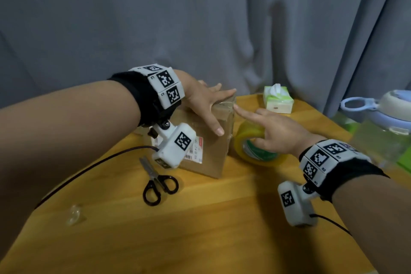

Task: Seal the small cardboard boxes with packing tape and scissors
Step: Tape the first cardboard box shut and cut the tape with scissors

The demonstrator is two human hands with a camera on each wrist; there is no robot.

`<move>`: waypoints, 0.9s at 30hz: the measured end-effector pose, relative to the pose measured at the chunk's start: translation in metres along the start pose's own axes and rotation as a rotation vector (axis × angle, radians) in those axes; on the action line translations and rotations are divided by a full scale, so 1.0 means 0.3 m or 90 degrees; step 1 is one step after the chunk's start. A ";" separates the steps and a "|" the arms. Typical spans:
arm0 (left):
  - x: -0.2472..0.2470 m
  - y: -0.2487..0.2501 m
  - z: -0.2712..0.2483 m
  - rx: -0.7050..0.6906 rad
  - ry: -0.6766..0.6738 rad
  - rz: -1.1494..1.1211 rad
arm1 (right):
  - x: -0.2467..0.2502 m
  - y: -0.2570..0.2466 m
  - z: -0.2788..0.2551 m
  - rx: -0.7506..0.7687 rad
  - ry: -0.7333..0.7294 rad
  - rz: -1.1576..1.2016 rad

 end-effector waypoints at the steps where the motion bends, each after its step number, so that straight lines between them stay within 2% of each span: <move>1: 0.010 0.000 0.010 -0.004 0.002 -0.010 | 0.004 0.007 0.015 0.006 0.000 -0.003; 4: 0.011 0.011 0.051 -0.025 0.029 -0.031 | 0.001 0.031 0.044 0.009 0.018 0.009; 7: -0.008 0.011 0.081 -0.033 0.049 -0.111 | -0.011 0.050 0.055 0.001 0.045 0.027; 9: 0.002 0.012 0.081 -0.024 0.093 -0.136 | -0.009 0.047 0.060 -0.007 0.053 0.020; 12: 0.030 0.009 0.055 -0.008 0.184 -0.126 | 0.040 0.041 0.072 -0.041 0.084 -0.094; 14: 0.056 -0.009 0.025 -0.016 0.271 -0.179 | 0.144 0.018 0.080 -0.038 0.181 -0.179; 17: 0.093 -0.057 -0.039 -0.007 0.421 -0.326 | 0.339 -0.035 0.074 -0.009 0.369 -0.164; 19: 0.082 -0.083 -0.075 0.015 0.505 -0.438 | 0.432 -0.079 0.075 0.010 0.456 -0.181; 24: -0.018 -0.140 -0.113 0.059 0.633 -0.654 | 0.477 -0.202 0.117 -0.011 0.562 -0.216; 27: -0.097 -0.173 -0.109 0.035 0.673 -0.786 | 0.488 -0.289 0.152 0.033 0.606 -0.193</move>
Point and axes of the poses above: each hand's wrist, its own z-axis towards the middle knuckle, its own x-axis out of the back of the hand, y = z × x, the point moved 7 cm from there along z, towards the middle knuckle, and after that the axes turned 9 degrees about z, right-handed, at the moved point
